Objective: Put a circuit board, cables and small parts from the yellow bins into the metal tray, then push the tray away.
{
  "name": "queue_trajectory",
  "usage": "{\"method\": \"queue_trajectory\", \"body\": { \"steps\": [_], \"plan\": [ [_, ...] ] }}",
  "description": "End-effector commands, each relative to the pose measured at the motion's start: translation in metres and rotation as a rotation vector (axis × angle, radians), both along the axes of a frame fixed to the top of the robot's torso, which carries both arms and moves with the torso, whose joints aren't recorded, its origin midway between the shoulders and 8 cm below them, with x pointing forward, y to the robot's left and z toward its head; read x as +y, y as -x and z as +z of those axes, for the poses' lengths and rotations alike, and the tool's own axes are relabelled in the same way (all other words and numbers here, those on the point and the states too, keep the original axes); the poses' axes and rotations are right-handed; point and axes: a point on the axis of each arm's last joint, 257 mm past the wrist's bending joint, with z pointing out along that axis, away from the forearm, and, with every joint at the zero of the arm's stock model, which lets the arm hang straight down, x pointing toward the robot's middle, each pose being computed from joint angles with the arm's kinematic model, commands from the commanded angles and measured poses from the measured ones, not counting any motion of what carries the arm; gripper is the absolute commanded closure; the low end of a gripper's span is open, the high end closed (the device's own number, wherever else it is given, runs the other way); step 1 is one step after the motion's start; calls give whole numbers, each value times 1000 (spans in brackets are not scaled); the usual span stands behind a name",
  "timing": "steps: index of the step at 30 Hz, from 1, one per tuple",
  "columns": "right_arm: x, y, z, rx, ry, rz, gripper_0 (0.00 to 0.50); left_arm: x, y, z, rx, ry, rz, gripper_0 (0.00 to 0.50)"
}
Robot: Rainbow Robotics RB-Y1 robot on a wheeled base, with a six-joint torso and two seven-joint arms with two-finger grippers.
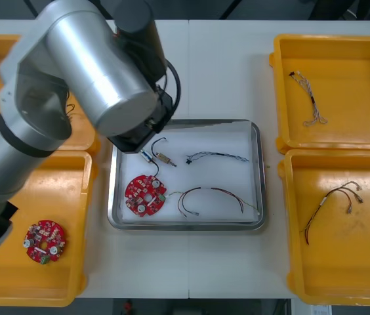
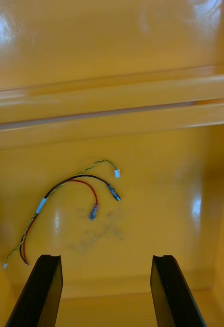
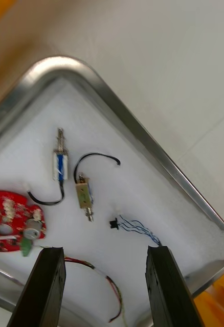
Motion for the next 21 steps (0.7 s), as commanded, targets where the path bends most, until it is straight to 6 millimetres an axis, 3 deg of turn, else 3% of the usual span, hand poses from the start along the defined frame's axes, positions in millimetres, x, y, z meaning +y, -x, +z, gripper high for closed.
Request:
{"method": "queue_trajectory", "body": {
  "steps": [1,6,9,12,13,16,21],
  "plan": [
    [-1,-7,28,-38,55,70,0,50,-2,46,-69,-142,-124,19],
    [20,-10,32,-42,67,148,0,103,6,55,-18,-248,-189,0],
    [30,-10,33,-48,78,182,0,121,9,56,5,-284,-220,0],
    [44,-10,33,-50,89,229,0,154,16,56,42,-326,-243,0],
    [44,-10,33,-50,89,229,0,154,16,56,42,-326,-243,0],
    [62,-10,33,-50,99,293,0,191,21,55,53,-356,-268,0],
    [97,-9,34,-51,118,415,0,228,28,49,60,-414,-322,0]
  ]
}}
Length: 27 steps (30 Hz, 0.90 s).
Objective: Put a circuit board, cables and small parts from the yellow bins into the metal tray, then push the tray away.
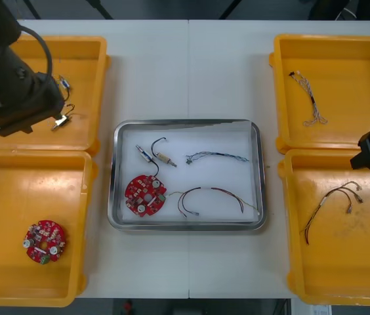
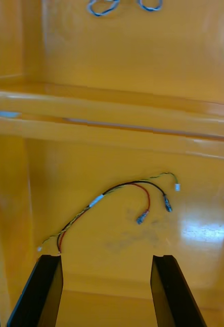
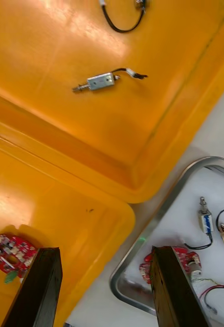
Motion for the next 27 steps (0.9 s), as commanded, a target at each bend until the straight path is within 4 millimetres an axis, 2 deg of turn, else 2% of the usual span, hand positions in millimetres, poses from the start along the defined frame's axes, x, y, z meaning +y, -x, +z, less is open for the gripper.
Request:
{"method": "queue_trajectory", "body": {
  "steps": [1,6,7,8,10,15,19,24,27],
  "plan": [
    [39,-3,20,-38,83,216,0,47,6,10,-28,-113,-129,0],
    [76,1,17,-37,84,330,0,68,10,1,-25,-134,-155,0],
    [92,4,15,-38,87,383,0,76,12,-3,-25,-144,-171,0],
    [92,4,15,-38,87,383,0,76,12,-3,-25,-144,-171,0],
    [117,10,10,-32,103,472,0,86,15,-14,-20,-157,-201,0],
    [155,17,5,-31,162,659,0,100,21,-32,-2,-178,-220,0],
    [180,21,-2,-31,217,804,0,107,25,-41,8,-189,-226,0],
    [224,27,-21,-24,292,1036,0,114,31,-52,29,-208,-257,0],
    [244,30,-30,-24,347,1144,0,114,33,-53,36,-217,-274,0]
  ]
}}
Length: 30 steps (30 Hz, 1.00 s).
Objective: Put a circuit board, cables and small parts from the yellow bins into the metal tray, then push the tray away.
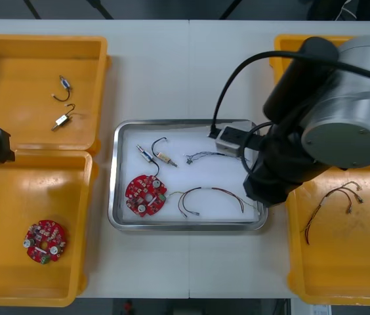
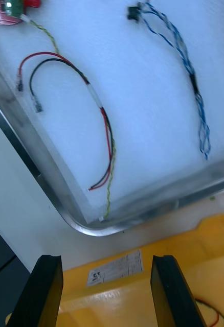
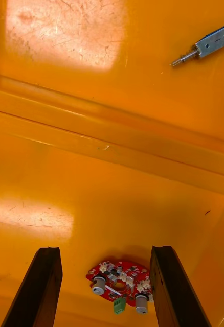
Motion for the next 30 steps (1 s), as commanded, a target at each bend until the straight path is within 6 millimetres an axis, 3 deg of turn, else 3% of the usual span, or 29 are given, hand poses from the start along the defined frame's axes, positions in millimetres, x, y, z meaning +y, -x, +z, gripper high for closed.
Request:
{"method": "queue_trajectory", "body": {
  "steps": [1,13,20,30],
  "plan": [
    [47,3,-3,-49,81,254,0,16,0,16,-18,-97,-84,0],
    [112,23,-53,-173,169,527,0,21,-3,15,-3,-137,-172,0],
    [129,37,-78,-155,169,545,0,16,-5,14,-5,-105,-190,0],
    [137,42,-109,-168,190,524,0,15,1,17,-5,-77,-212,0]
  ]
}}
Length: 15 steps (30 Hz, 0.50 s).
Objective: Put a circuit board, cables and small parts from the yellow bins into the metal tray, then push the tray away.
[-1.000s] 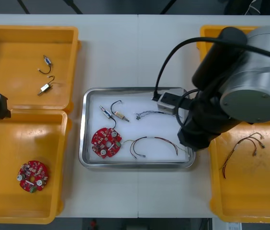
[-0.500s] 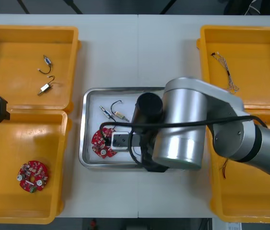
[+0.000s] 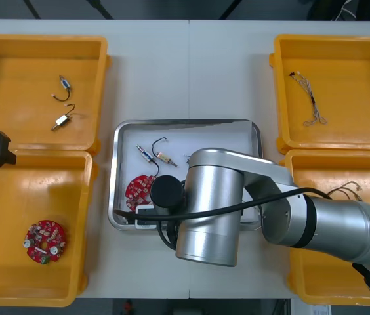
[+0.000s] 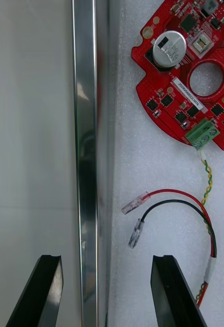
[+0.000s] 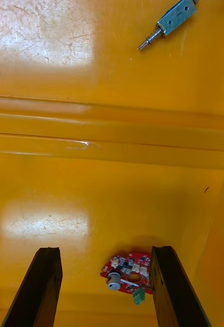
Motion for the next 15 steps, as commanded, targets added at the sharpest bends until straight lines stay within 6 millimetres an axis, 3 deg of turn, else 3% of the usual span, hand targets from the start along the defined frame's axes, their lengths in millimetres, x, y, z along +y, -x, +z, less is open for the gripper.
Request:
{"method": "queue_trajectory", "body": {
  "steps": [1,15],
  "plan": [
    [16,17,-16,-4,-11,56,0,20,0,18,-29,-50,-23,0],
    [14,27,-37,-18,-12,34,0,22,-1,21,-35,-62,-28,0]
  ]
}}
